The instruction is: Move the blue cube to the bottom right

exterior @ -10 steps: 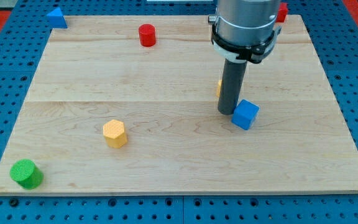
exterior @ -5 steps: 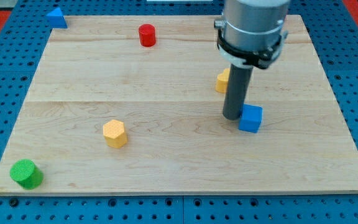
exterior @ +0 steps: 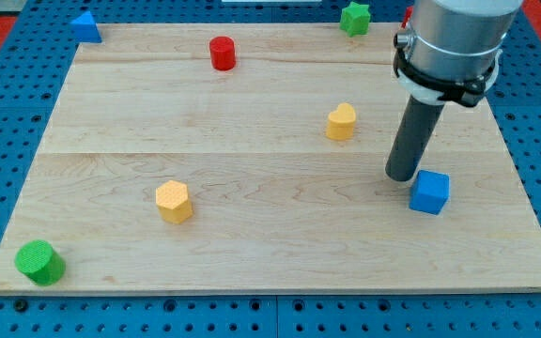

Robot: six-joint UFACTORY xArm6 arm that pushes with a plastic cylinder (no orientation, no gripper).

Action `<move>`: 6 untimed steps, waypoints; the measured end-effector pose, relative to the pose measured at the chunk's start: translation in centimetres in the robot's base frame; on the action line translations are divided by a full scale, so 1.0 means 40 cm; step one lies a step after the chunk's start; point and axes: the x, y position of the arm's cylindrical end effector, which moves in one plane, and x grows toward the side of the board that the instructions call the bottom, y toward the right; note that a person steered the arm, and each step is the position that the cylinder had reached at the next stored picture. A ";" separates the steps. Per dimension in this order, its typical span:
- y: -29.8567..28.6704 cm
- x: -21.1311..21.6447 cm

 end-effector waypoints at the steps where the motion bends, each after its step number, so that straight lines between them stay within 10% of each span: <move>1: 0.028 0.016; 6: 0.131 0.287</move>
